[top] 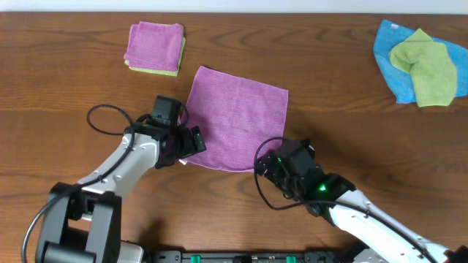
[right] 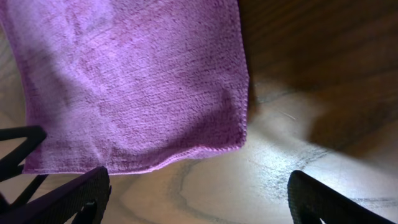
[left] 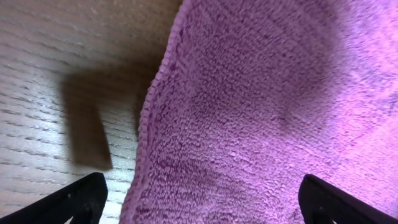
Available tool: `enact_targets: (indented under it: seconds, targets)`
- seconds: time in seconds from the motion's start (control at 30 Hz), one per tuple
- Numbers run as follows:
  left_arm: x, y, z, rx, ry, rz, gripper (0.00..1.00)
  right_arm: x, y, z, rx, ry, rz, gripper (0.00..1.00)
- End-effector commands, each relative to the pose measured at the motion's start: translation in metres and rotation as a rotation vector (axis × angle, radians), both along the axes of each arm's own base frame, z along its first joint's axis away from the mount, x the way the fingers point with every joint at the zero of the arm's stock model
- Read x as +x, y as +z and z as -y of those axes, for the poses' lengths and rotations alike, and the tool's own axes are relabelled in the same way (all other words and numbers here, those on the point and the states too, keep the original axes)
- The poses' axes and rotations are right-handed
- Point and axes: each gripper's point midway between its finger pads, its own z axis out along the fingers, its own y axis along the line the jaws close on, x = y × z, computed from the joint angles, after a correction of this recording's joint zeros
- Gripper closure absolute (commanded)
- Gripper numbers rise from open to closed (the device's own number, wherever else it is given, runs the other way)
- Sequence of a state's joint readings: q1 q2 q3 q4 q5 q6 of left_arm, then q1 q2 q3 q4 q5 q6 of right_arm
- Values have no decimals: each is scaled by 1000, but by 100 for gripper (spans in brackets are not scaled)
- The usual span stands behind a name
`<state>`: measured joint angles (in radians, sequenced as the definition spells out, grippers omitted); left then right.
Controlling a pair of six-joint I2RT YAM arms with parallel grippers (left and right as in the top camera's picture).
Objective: Fold the cloth
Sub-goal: 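Grasp the bottom-left and bottom-right corners with both grippers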
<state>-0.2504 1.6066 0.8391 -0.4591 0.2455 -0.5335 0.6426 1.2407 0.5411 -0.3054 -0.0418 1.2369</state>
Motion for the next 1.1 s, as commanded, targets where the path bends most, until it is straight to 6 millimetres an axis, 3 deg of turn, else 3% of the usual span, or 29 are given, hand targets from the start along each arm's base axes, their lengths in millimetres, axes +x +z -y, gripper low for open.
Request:
enact_targets:
  seconds: [0.0,0.03,0.07,0.13,0.17,0.4,0.57,0.73,0.77,0.83,0.97,1.0,1.07]
  targets:
    - [-4,-11,0,-6,15,-33,18,6,3,3,-17,6,37,9]
    - [-4,-12,-1,-4,18,-38,56,7,3,3,-16,5,40,9]
    - [-5,-14,-1,-2,18,-43,68,7,4,2,-13,6,43,9]
    - [-5,-14,-1,2,19,-42,73,8,4,2,-11,6,45,9]
    - [-3,-14,-2,3,20,-36,92,8,4,2,-11,6,45,9]
    - [-1,-14,-1,-1,26,-30,94,-1,4,-8,45,34,0,9]
    - [-1,-14,-1,-1,26,-30,94,-8,1,-11,138,-114,-111,13]
    - [-2,-14,-1,-1,25,-34,94,-20,-23,8,143,-315,-202,15]
    - [-2,-14,-1,-1,25,-34,94,-23,-29,13,148,-365,-219,18]
    - [-3,-14,0,-8,24,-36,94,-28,-38,17,177,-450,-249,33]
    - [-3,-14,0,-8,24,-35,94,-12,-40,18,237,-476,-140,40]
    - [-3,-14,0,-8,24,-35,94,-9,-39,18,251,-478,-119,48]
    - [-3,-14,0,-8,24,-35,94,-5,-38,20,249,-489,-95,42]
